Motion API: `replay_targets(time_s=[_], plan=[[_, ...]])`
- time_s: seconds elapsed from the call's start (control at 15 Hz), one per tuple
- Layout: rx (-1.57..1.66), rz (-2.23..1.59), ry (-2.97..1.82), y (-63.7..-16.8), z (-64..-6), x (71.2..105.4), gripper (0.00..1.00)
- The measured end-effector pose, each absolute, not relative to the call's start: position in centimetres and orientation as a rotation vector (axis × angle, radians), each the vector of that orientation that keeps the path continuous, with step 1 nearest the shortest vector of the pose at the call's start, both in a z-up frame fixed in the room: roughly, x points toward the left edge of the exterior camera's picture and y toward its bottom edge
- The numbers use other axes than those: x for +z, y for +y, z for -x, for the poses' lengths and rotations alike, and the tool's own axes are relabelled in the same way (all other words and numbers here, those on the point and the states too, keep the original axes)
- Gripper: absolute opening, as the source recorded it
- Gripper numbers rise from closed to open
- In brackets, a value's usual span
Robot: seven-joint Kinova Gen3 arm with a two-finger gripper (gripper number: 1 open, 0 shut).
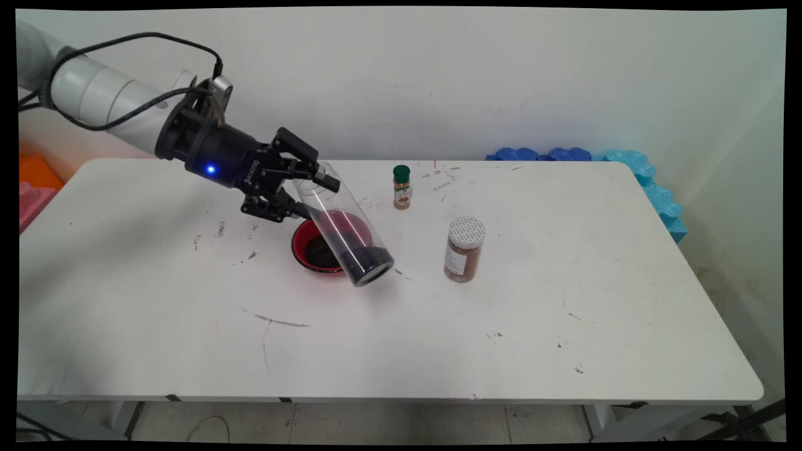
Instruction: Pour the black seasoning powder in the red bowl
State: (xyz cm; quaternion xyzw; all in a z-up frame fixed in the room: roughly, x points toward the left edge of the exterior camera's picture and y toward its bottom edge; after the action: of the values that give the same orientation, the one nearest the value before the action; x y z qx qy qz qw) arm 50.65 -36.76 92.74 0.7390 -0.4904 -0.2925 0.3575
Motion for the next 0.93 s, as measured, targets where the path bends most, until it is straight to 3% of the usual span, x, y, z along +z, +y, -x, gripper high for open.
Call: replay_targets(time_s=[0.93], plan=[[-0.952, -2.081, -0.924, -36.89, -50.21, 92.05, 0.00]])
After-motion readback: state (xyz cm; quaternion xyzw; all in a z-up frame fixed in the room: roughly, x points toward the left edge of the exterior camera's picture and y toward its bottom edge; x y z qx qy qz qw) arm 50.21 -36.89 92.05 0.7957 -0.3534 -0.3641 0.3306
